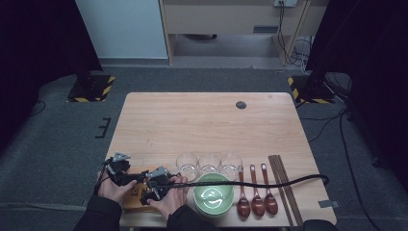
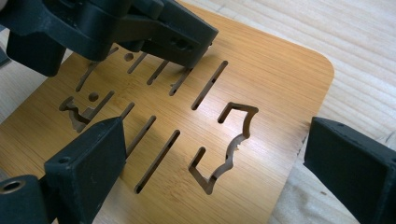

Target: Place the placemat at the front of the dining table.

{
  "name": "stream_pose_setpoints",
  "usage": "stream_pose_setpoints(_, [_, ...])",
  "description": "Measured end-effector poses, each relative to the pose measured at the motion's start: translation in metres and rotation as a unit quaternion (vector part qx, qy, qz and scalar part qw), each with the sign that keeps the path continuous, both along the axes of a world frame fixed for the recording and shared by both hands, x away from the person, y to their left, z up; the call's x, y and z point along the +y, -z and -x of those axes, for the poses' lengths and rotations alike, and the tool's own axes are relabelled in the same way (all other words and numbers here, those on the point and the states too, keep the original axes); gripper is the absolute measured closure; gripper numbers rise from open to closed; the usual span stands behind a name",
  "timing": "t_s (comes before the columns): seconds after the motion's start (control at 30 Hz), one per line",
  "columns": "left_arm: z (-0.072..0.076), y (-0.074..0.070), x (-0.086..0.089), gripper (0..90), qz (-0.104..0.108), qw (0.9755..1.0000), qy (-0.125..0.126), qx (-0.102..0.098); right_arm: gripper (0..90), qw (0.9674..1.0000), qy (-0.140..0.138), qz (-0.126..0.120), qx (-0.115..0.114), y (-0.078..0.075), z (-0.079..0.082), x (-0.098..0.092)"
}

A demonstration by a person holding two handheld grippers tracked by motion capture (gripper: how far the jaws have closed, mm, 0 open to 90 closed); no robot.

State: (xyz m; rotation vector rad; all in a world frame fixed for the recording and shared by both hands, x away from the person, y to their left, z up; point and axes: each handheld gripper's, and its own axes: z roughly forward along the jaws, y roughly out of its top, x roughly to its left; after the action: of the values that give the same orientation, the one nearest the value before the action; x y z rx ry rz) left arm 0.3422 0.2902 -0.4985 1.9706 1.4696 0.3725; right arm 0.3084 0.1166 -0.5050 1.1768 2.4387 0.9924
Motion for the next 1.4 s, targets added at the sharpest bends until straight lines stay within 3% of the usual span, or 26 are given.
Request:
stream_pose_setpoints(0.8, [-0.001, -0.021, 0.0, 15.4, 0.018, 0.999, -0.014, -0.038, 6.0, 0.9995, -0.015, -0.007, -0.026, -0.024, -0.008, -0.005])
stream_pose_setpoints(1.4, [-0.009, -0.049, -0.008, 15.4, 0.022, 0.9968, -0.011, -0.076, 6.0, 0.9986, -0.012, -0.013, -0.049, -0.052, -0.018, -0.014])
